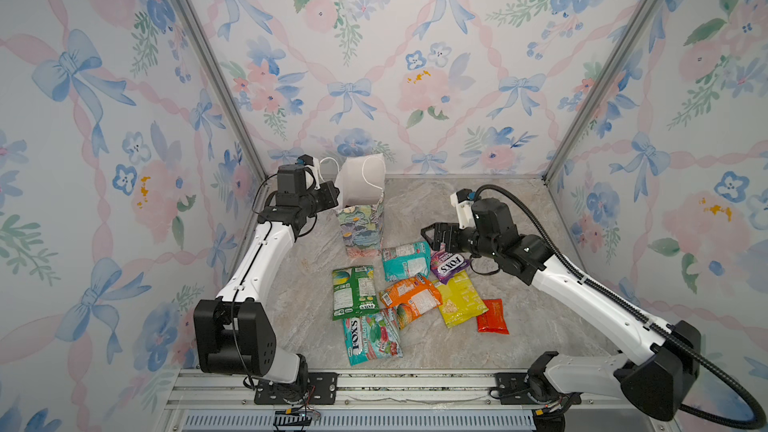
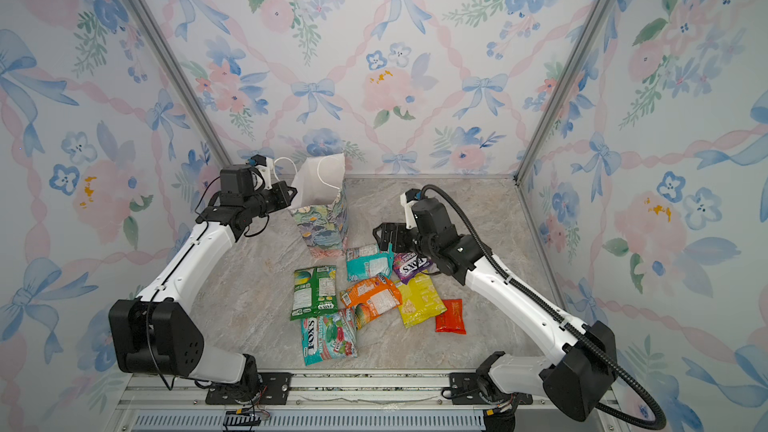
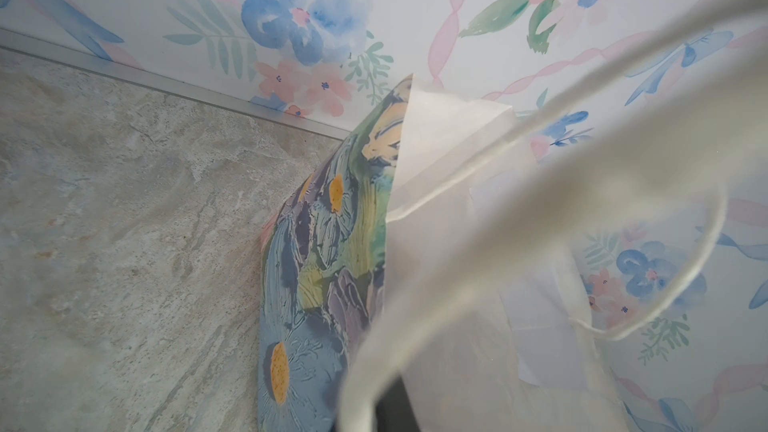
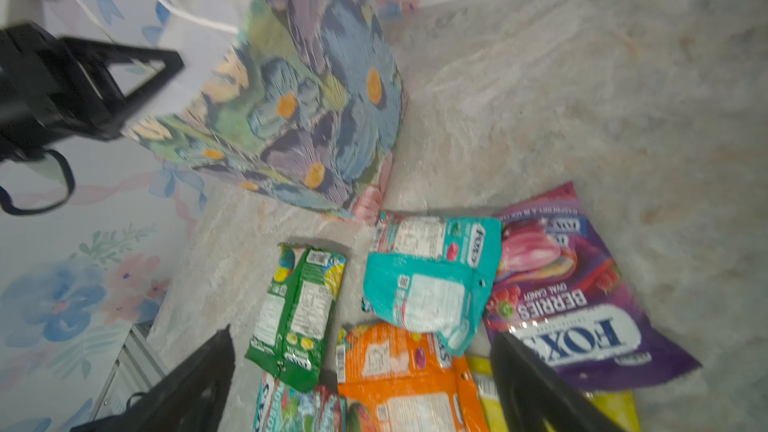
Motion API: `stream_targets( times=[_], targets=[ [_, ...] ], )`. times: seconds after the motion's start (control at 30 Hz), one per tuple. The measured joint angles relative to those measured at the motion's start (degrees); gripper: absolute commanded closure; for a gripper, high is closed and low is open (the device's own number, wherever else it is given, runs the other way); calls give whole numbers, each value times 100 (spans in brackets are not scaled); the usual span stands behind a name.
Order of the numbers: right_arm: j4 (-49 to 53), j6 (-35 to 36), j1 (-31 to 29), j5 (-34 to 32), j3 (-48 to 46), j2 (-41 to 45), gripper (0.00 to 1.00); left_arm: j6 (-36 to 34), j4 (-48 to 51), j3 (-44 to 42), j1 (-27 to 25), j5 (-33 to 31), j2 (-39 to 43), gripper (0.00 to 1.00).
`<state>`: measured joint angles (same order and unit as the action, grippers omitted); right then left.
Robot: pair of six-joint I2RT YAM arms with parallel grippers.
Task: Place the snacks into the paper bag
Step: 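Move the right gripper down to the mint FOX'S Blossom packet and grasp it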
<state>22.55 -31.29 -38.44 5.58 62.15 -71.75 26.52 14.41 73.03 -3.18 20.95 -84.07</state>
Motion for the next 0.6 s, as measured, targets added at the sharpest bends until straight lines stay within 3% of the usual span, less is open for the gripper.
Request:
stream_targets(
  times=[0.3,0.6],
  targets=[
    [-2,-793,-953,634,-1545,210,26,-234,2,-4,37,125,0,100],
    [-654,-1108,-1561,1456,-1665,-638,34,-297,-26,-48,59,216,0,100]
  ],
)
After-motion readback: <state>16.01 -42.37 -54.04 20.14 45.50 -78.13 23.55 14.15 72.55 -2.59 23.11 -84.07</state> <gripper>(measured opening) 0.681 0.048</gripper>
